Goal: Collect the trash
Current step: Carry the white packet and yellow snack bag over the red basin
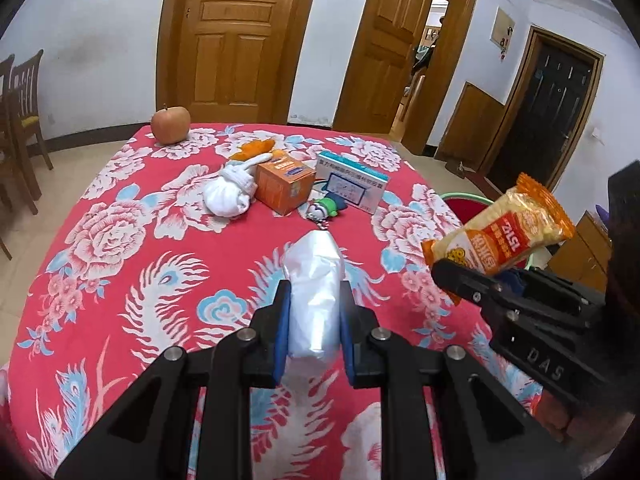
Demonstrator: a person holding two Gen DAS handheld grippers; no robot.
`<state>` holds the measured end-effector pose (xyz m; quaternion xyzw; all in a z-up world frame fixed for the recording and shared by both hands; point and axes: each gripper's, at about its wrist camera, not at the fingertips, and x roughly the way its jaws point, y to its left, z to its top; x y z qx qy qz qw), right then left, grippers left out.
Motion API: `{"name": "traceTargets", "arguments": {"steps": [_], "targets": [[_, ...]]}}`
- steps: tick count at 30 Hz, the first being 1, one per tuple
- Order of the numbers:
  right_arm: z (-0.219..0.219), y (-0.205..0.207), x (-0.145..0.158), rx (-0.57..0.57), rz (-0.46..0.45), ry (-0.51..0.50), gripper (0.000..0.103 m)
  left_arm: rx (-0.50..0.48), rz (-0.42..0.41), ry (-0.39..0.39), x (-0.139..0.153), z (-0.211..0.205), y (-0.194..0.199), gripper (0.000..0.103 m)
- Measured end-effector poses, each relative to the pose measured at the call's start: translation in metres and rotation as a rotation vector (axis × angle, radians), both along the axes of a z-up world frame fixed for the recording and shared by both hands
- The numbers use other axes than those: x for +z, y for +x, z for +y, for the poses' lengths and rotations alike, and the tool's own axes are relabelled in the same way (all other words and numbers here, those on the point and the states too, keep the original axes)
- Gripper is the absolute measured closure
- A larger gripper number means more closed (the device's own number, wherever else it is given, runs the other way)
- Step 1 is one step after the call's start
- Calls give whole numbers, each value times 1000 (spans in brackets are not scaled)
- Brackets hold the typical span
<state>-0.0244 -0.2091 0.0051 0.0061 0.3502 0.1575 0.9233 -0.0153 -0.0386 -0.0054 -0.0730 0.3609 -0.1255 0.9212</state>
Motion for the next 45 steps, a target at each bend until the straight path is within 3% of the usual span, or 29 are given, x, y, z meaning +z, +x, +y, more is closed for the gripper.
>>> {"name": "traceTargets", "arguments": {"steps": [11, 30, 45], "targets": [[-23, -11, -2, -78, -7, -38, 77, -104, -26, 29, 2, -45, 1, 82], [-117, -21, 2, -324, -8, -93, 77, -337, -16, 54, -3, -152, 28, 82], [-188, 32, -11, -461, 29, -72, 77, -437, 31, 83, -6, -221, 94, 82]]}}
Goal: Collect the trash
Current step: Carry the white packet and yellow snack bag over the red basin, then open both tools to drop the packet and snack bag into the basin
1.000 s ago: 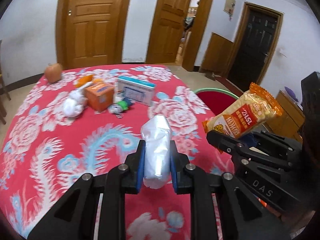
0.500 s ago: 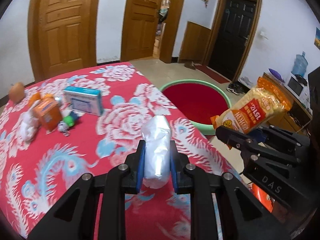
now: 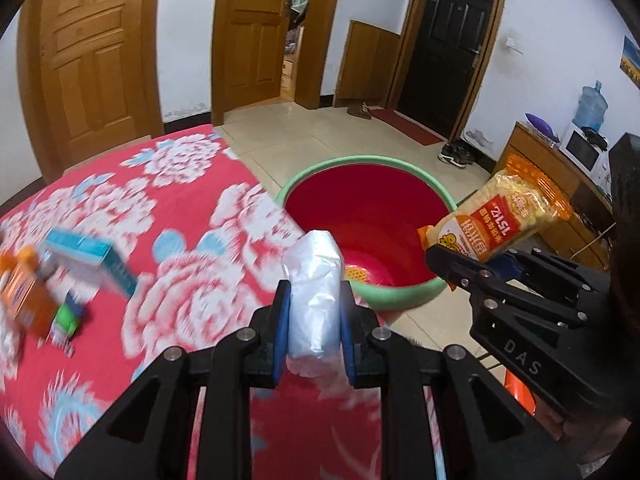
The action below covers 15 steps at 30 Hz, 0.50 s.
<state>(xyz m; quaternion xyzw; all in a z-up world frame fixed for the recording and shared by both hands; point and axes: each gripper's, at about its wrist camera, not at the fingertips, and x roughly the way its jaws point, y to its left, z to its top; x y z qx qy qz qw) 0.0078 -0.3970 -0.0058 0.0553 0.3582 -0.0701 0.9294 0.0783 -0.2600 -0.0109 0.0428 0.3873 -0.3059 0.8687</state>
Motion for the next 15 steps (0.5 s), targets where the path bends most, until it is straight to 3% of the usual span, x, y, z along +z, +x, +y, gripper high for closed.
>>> {"name": "traceTargets", "arguments": {"steps": [5, 15], "targets": [[-20, 22, -1, -36, 4, -5, 77, -8, 22, -40, 0, -21, 30, 82], [-52, 63, -18, -123, 37, 13, 77, -56, 25, -3, -11, -67, 80, 82]]}}
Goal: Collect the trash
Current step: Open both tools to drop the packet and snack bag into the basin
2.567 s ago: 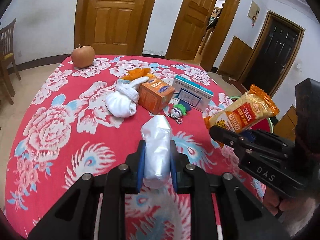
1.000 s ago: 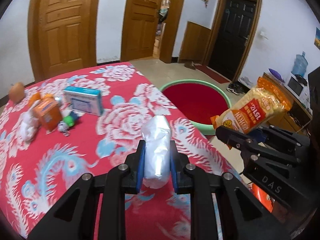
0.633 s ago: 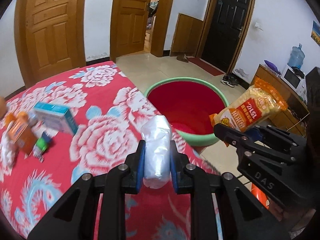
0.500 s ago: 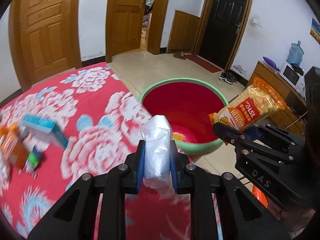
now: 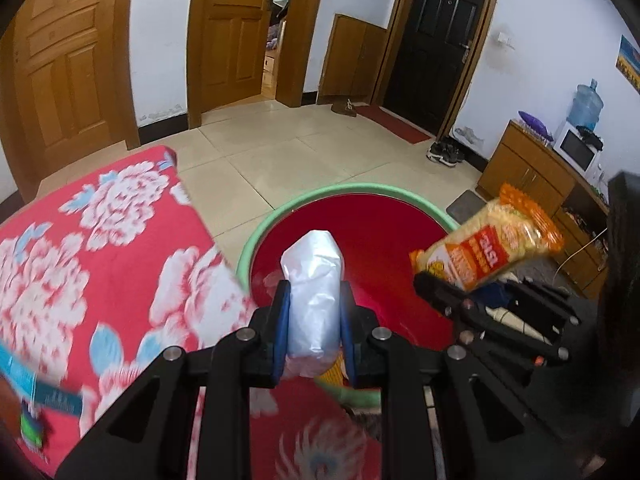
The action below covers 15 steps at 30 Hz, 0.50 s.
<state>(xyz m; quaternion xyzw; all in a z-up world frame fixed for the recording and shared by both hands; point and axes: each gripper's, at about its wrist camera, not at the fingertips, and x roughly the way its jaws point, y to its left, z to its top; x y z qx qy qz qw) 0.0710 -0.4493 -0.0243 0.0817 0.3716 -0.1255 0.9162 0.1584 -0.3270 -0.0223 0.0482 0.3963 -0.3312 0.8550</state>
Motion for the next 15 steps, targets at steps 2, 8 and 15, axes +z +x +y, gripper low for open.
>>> {"name": "traceTargets", "arguments": {"steps": [2, 8, 15], "targets": [[-4, 6, -5, -15, 12, -3, 77, -10, 2, 3, -3, -8, 9, 82], [-12, 12, -9, -43, 25, -39, 77, -32, 32, -9, -13, -16, 22, 80], [-19, 13, -13, -53, 34, -58, 49, -17, 14, 24, -16, -16, 23, 63]]}}
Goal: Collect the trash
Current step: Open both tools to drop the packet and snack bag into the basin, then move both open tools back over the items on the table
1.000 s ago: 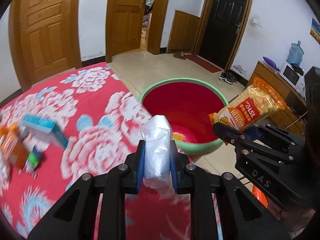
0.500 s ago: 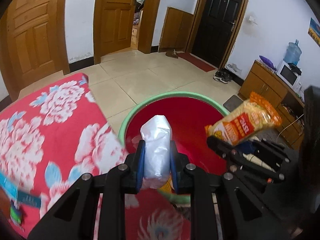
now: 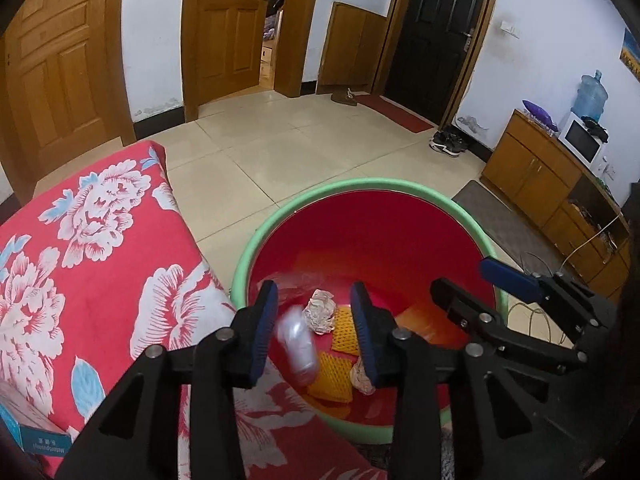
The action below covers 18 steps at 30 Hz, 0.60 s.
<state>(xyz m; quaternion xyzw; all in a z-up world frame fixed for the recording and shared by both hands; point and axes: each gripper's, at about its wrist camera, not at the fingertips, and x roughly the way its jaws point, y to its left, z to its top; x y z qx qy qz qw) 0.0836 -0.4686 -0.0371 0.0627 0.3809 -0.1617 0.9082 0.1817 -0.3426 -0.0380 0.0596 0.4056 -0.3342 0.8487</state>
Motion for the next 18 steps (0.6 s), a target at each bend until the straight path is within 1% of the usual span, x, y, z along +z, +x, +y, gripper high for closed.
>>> {"name": "traceTargets", "arguments": {"steps": [1, 3, 7, 13, 18], "targets": [[-2, 0, 0, -3, 2, 19, 49, -4, -6, 0, 1, 0, -1, 60], [-3, -1, 1, -7, 3, 21, 49, -12, -18, 5, 1, 0, -4, 58], [-2, -8, 6, -22, -12, 21, 45, -12, -10, 7, 1, 4, -9, 58], [6, -17, 6, -35, -6, 40, 44, 9, -5, 7, 4, 21, -21, 58], [22, -27, 12, -21, -15, 28, 42, 32, -3, 6, 8, 37, -26, 58]]}}
